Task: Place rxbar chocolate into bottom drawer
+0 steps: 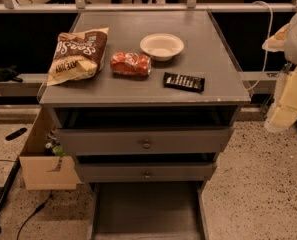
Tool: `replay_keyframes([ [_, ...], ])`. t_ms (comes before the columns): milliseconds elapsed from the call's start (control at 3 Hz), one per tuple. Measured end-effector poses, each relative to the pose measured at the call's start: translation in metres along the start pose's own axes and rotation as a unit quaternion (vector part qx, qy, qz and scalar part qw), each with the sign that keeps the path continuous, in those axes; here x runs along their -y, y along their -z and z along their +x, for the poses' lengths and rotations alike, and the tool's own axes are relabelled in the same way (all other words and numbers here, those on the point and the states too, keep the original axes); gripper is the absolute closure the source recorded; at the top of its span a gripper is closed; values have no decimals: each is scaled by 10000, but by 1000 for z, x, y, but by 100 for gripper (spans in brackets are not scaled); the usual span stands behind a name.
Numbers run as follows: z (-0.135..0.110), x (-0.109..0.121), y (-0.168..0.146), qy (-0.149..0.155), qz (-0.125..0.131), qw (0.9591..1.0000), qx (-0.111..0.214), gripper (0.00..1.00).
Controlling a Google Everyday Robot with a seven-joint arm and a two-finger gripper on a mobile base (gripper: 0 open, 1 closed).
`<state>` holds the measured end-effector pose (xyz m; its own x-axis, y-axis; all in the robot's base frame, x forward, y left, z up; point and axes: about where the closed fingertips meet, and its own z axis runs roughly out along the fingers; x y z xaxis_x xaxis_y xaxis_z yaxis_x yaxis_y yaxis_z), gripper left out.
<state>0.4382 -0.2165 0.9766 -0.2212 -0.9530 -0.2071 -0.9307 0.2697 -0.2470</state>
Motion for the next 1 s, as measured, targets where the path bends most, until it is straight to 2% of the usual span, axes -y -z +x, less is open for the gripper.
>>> replay_keyframes([
  [333,0,0,0,0,0,10000,1,0],
  [667,-5,1,-2,14,7,9998,203,0],
  [1000,-4,17,-16,14,0,9963,865,0],
])
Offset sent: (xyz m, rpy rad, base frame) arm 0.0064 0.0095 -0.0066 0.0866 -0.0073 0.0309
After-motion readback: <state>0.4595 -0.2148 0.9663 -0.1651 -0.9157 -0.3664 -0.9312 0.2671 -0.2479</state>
